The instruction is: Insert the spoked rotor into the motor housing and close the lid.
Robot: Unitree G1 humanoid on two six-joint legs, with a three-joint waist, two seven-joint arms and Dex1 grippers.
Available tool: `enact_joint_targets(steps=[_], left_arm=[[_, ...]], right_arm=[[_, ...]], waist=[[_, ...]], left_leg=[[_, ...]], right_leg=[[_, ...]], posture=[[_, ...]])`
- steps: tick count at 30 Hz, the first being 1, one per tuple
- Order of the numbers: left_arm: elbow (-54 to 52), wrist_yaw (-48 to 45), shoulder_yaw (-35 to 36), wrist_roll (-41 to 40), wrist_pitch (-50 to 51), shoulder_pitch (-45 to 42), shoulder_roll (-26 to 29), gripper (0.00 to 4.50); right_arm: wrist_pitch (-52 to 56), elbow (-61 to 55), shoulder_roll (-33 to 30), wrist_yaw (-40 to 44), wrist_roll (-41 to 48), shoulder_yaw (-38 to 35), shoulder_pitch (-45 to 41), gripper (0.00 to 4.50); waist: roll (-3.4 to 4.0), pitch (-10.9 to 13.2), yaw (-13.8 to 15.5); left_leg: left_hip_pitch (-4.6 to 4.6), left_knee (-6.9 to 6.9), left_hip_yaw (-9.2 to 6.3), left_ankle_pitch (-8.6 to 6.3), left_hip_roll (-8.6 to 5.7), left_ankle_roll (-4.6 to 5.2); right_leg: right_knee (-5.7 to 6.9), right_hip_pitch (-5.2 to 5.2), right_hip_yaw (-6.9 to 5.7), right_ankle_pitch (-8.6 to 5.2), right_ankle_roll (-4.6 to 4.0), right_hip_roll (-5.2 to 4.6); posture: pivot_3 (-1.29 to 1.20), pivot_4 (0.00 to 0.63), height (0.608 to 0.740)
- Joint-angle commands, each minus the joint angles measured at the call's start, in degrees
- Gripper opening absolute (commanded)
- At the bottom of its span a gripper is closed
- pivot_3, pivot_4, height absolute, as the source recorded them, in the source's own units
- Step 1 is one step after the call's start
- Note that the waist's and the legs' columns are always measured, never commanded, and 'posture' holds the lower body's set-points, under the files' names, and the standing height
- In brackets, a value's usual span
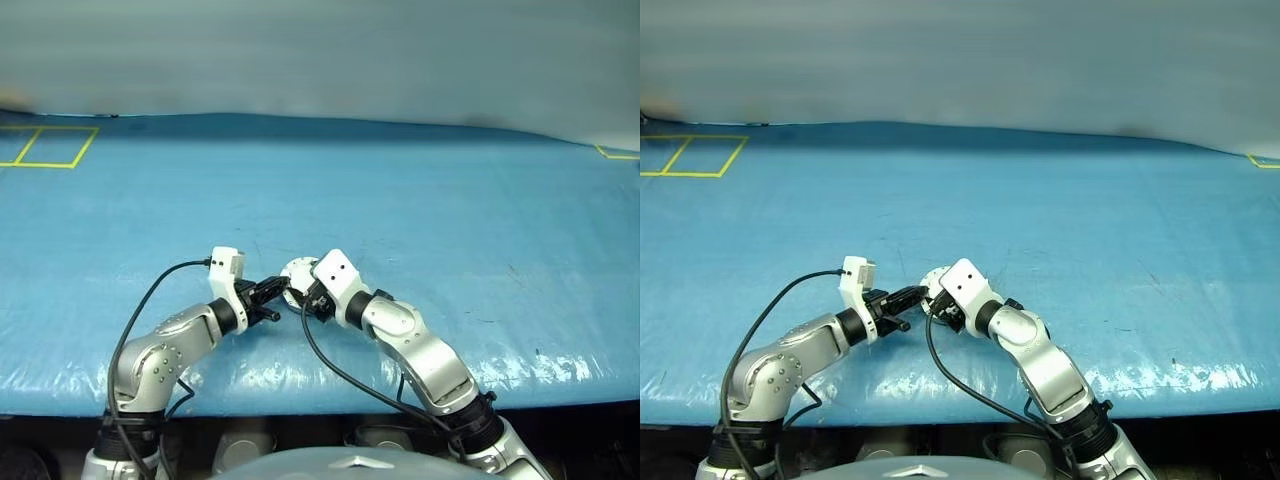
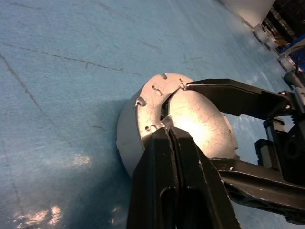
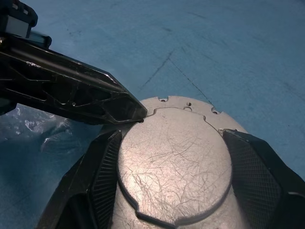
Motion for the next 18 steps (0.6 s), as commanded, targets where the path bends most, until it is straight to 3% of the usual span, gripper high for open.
enact_joint_targets(steps=[1,13,15,18], left_arm=[[0.7,0.7,-0.1,1.0,0.2,-0.5,-1.2,0.00],[0.3,-2.9,-2.3,1.3,3.8,-1.5,0.6,0.00],[0.2,-2.9,-2.5,1.7,4.0,-1.6,0.9,0.00],[0.2,-2.9,-2.3,2.4,3.9,-1.4,1.3,0.00]], right_arm=[[2.5,2.2,-0.7,-0.1,-1.0,0.7,1.6,3.03],[3.1,0.9,-0.2,1.4,1.2,0.0,2.4,3.03],[3.4,-0.4,0.2,1.2,2.2,-1.4,3.4,3.75],[4.5,-3.6,-0.5,1.2,3.3,-3.0,5.2,4.47]], waist=[[0.00,0.0,0.0],[0.00,0.0,0.2],[-0.01,0.0,0.3],[-0.01,0.0,0.5]], left_leg=[[0.05,-0.02,0.01,-0.01,-0.01,0.01],[0.04,-0.11,0.00,-0.02,-0.03,0.02],[0.04,-0.14,0.00,-0.02,-0.03,0.03],[0.02,-0.18,-0.01,-0.04,-0.03,0.05]], right_leg=[[-0.02,0.04,0.01,0.00,0.00,-0.02],[-0.10,0.02,0.01,0.00,-0.03,-0.09],[-0.14,0.03,0.01,0.00,-0.03,-0.09],[-0.24,0.04,0.00,0.00,-0.03,-0.10]], posture=[[0.00,0.150,0.740],[0.00,0.150,0.740],[0.00,0.150,0.740],[0.00,0.150,0.740]])
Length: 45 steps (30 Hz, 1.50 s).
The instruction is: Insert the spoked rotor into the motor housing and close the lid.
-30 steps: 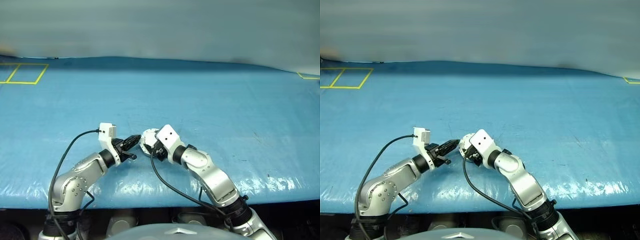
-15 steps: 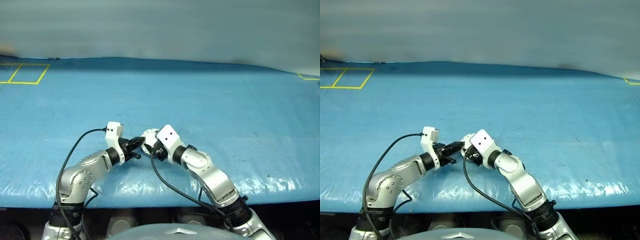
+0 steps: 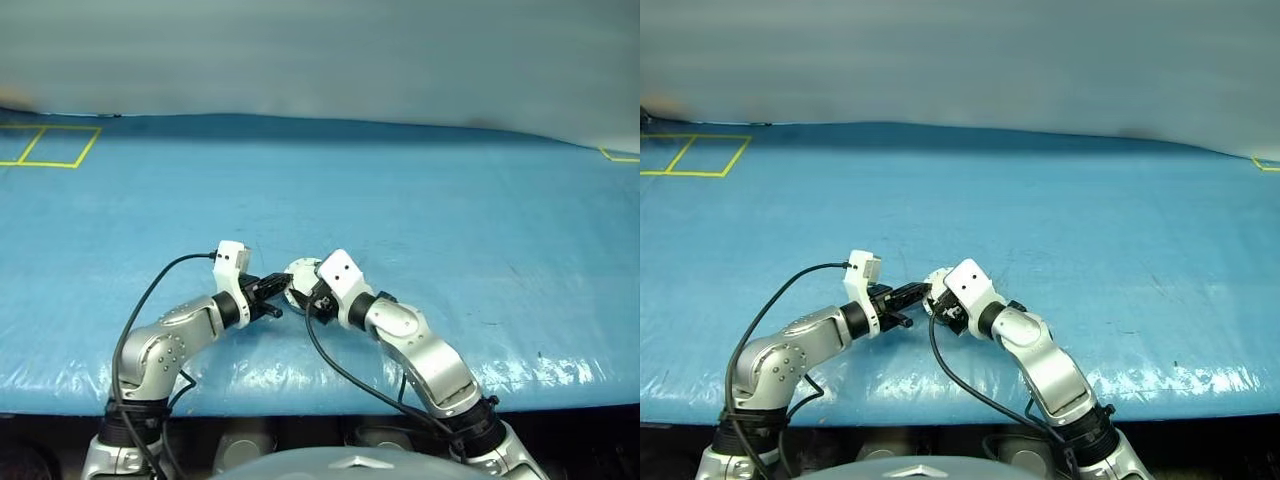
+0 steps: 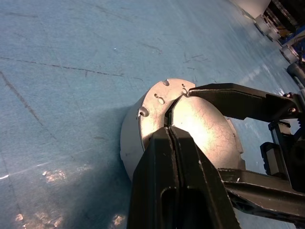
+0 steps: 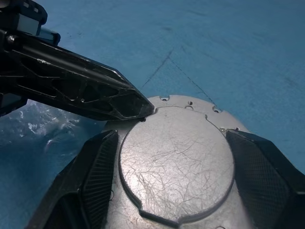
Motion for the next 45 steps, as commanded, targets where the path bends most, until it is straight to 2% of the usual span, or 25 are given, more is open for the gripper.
enact_joint_targets(steps=[1,5,8,12,17,25,39,42,45], left_arm=[[-0.2,-0.5,-1.4,1.0,1.4,0.7,0.8,0.00],[-0.9,-1.0,-1.1,1.5,1.1,1.5,1.4,0.00],[-0.9,-1.4,-1.0,1.7,0.9,1.6,1.6,0.00],[-1.0,-1.9,-1.3,1.9,0.8,1.3,1.7,0.00],[-0.9,-2.2,-1.7,2.2,0.6,0.9,1.7,0.00],[-0.9,-2.7,-1.8,3.1,0.3,1.1,1.7,0.00],[-0.9,-3.3,-2.0,3.8,0.3,1.4,1.5,0.00],[-0.8,-3.4,-2.0,4.0,0.2,1.3,1.4,0.00],[-0.8,-3.5,-2.0,4.1,0.3,1.3,1.4,0.00]], right_arm=[[3.9,-2.1,-1.2,0.6,1.9,-2.1,3.3,4.47],[5.1,-9.6,-1.5,0.4,6.4,-9.2,8.7,4.47],[6.8,-13.0,0.8,-0.1,11.2,-14.2,11.1,4.47],[13.4,-13.2,8.1,-3.4,20.0,-23.2,11.8,4.47],[21.6,-10.6,16.3,-7.0,29.7,-30.5,11.4,4.47],[26.7,-5.2,22.3,-12.1,41.2,-35.0,10.0,4.47],[23.9,5.3,23.7,-23.2,63.1,-36.0,8.0,4.47],[22.9,6.9,23.5,-25.4,69.0,-35.7,8.2,3.85],[22.1,8.2,22.6,-27.6,73.5,-35.4,8.6,2.86]], waist=[[0.00,0.0,0.1],[0.00,0.0,0.3],[0.03,0.0,0.2],[0.12,0.1,0.2],[0.19,0.1,0.3],[0.26,0.2,0.2],[0.25,0.1,-0.1],[0.26,0.1,-0.1],[0.28,0.2,-0.1]], left_leg=[[-0.01,-0.01,0.00,-0.01,0.00,0.00],[-0.09,-0.04,-0.06,-0.03,0.01,0.03],[-0.23,-0.07,-0.13,-0.05,0.02,0.03],[-0.40,-0.08,-0.13,-0.03,0.05,0.00],[-0.42,-0.12,-0.21,-0.05,0.03,0.03],[-0.47,-0.14,-0.20,-0.09,-0.06,0.11],[-0.41,-0.14,-0.23,-0.09,-0.03,0.12],[-0.43,-0.14,-0.23,-0.10,-0.04,0.13],[-0.51,-0.14,-0.22,-0.10,-0.05,0.14]], right_leg=[[-0.04,0.00,0.00,0.00,0.00,-0.01],[-0.24,0.04,-0.01,0.02,0.01,-0.20],[-0.38,-0.02,-0.09,0.03,0.03,-0.30],[-0.38,-0.03,-0.09,0.07,0.03,-0.26],[-0.50,-0.11,-0.16,0.07,0.03,-0.27],[-0.56,-0.07,-0.16,0.08,0.04,-0.26],[-0.56,-0.06,-0.14,0.08,0.05,-0.20],[-0.56,-0.06,-0.14,0.08,0.05,-0.19],[-0.56,-0.03,-0.12,0.09,0.06,-0.19]], posture=[[0.00,0.150,0.740],[0.00,0.150,0.740],[0.00,0.150,0.740],[0.00,0.150,0.740],[0.00,0.150,0.740],[0.00,0.150,0.740],[0.00,0.150,0.740],[0.00,0.150,0.740],[0.00,0.150,0.740]])
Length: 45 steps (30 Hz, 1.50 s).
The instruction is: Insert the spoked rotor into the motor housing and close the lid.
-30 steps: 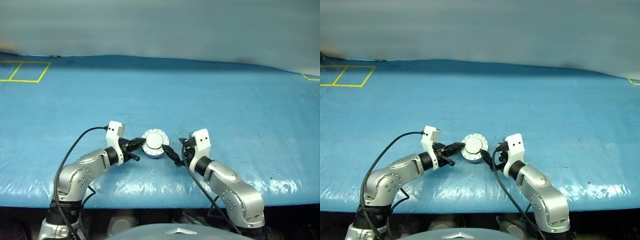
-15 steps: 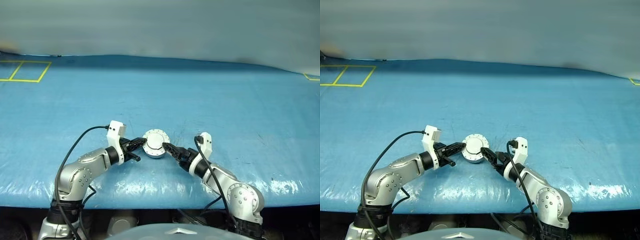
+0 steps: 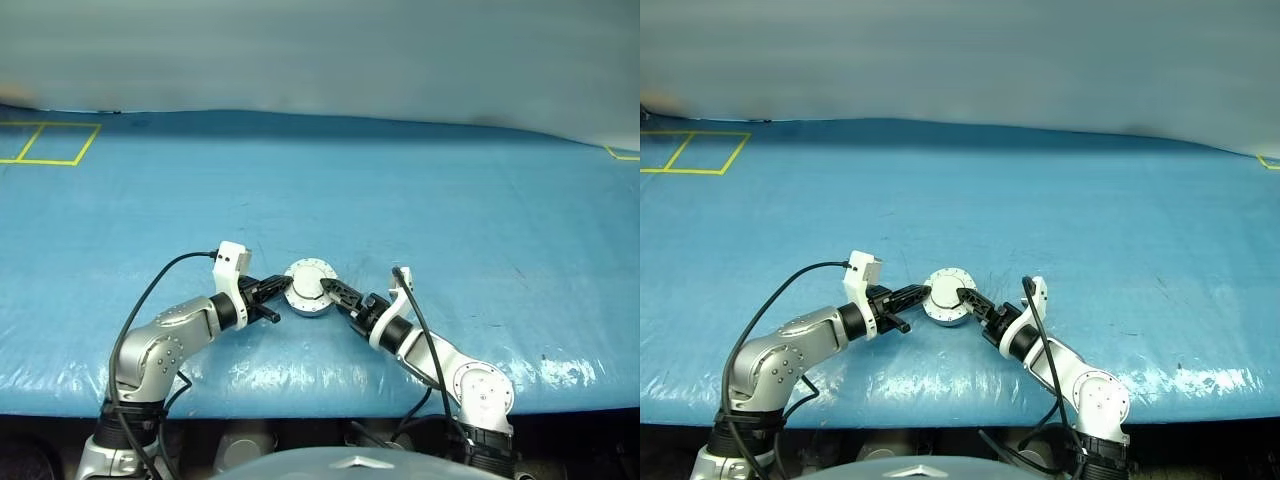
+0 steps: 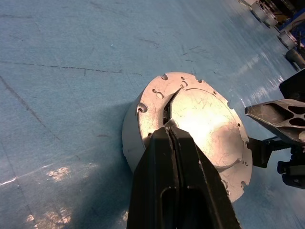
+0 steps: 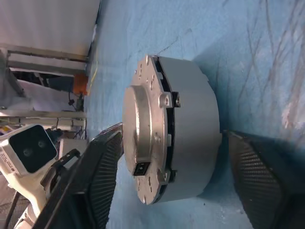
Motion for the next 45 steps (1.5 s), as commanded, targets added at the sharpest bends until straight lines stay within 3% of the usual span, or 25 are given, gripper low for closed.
enact_joint_targets(steps=[1,6,15,17,22,31,38,45], left_arm=[[0.2,0.0,-1.4,0.9,0.8,0.8,-0.1,0.00],[0.5,-0.3,-1.3,1.3,0.8,0.8,-0.2,0.00],[0.5,1.3,-1.2,4.7,-3.4,0.8,-1.4,0.00],[0.9,2.5,3.0,1.3,-4.3,0.7,-5.1,0.00],[0.7,4.1,7.9,-2.1,-3.0,0.3,-8.3,1.22],[1.3,10.3,20.8,-23.8,0.9,3.2,-17.0,4.32],[3.5,18.4,23.1,-43.4,2.2,6.5,-21.5,4.50],[4.9,21.8,19.6,-49.4,0.3,8.0,-22.2,4.50]], right_arm=[[-1.5,0.5,5.6,-2.3,6.2,1.0,0.1,2.52],[-2.3,1.0,3.1,-4.1,9.8,2.7,1.2,1.20],[-2.7,0.3,-0.3,-5.3,10.7,4.5,2.2,1.20],[-3.2,0.1,-0.2,-5.5,10.9,4.7,2.4,1.20],[-4.8,-0.6,0.6,-6.2,12.1,5.0,2.9,1.20],[-12.9,-2.8,1.9,-6.6,18.8,3.6,0.4,1.18],[-16.3,-2.6,0.9,-6.6,19.8,3.6,-4.4,1.18],[-17.1,-2.3,1.2,-6.9,20.6,5.1,-6.9,1.18]], waist=[[0.01,0.0,0.0],[0.03,0.0,-0.1],[0.04,0.0,-0.5],[0.06,0.0,-0.5],[0.01,0.1,-0.7],[-0.04,0.1,-0.6],[-0.10,0.2,-0.6],[-0.10,0.2,-0.6]], left_leg=[[-0.02,0.00,0.00,0.00,0.00,0.00],[-0.04,-0.01,0.01,-0.01,0.01,0.01],[-0.04,-0.05,0.03,-0.01,0.04,0.01],[-0.04,-0.05,0.04,0.00,0.06,0.01],[-0.15,-0.05,0.06,0.00,0.10,0.01],[-0.30,-0.07,0.08,-0.01,0.09,0.01],[-0.34,-0.02,0.10,-0.02,0.08,0.03],[-0.34,0.01,0.13,-0.04,0.06,0.06]], right_leg=[[0.00,0.03,0.01,0.01,0.01,0.01],[-0.01,0.02,0.05,0.01,0.03,0.12],[-0.01,0.03,0.10,0.01,0.03,0.17],[-0.01,0.02,0.12,0.01,0.03,0.18],[0.00,-0.08,0.14,0.03,0.07,0.10],[-0.09,-0.18,0.18,0.18,0.33,0.33],[-0.08,-0.20,0.18,0.29,0.53,0.37],[-0.08,-0.19,0.16,0.31,0.56,0.40]], posture=[[0.00,0.150,0.740],[0.00,0.150,0.740],[0.00,0.150,0.740],[0.00,0.150,0.740],[0.00,0.150,0.740],[0.00,0.150,0.740],[0.00,0.150,0.740],[0.00,0.150,0.740]])
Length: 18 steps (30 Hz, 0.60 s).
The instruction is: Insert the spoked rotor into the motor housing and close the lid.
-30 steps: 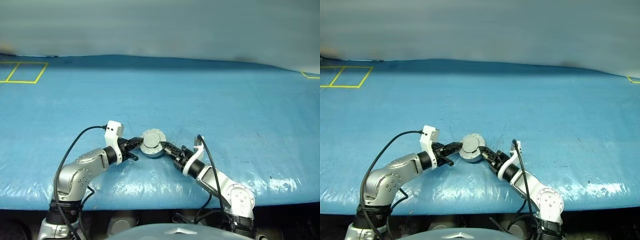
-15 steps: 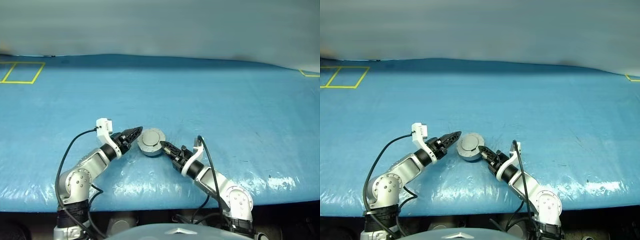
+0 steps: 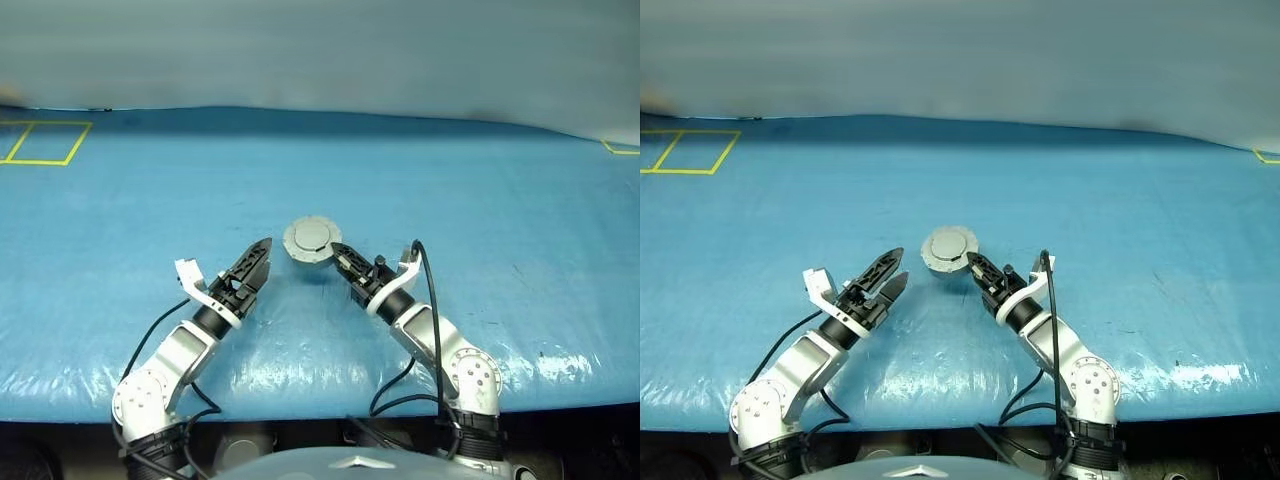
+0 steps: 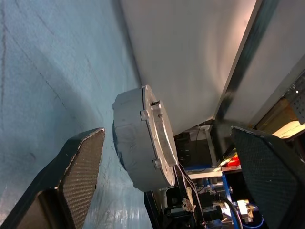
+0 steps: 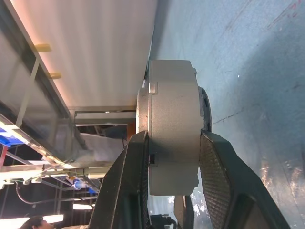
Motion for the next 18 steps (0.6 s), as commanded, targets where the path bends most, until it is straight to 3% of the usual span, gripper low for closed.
enact_joint_targets(steps=[1,18], left_arm=[[-0.2,0.5,-2.2,-3.1,-1.2,-0.2,-0.4,4.50],[3.8,-1.3,-6.3,-5.0,-7.8,-1.6,-3.4,4.50]], right_arm=[[-0.6,-3.4,1.8,1.2,3.2,1.8,-2.0,1.18],[-0.4,-6.4,1.0,-0.3,7.4,9.2,1.0,1.18]], waist=[[0.01,0.0,0.0],[0.00,0.0,0.0]], left_leg=[[0.00,0.01,0.01,0.00,0.00,0.00],[0.01,0.13,0.08,-0.03,0.00,0.05]], right_leg=[[0.00,0.00,0.00,0.00,0.00,0.01],[0.01,0.03,0.01,-0.12,-0.23,0.01]], posture=[[0.00,0.150,0.740],[0.00,0.150,0.740]])
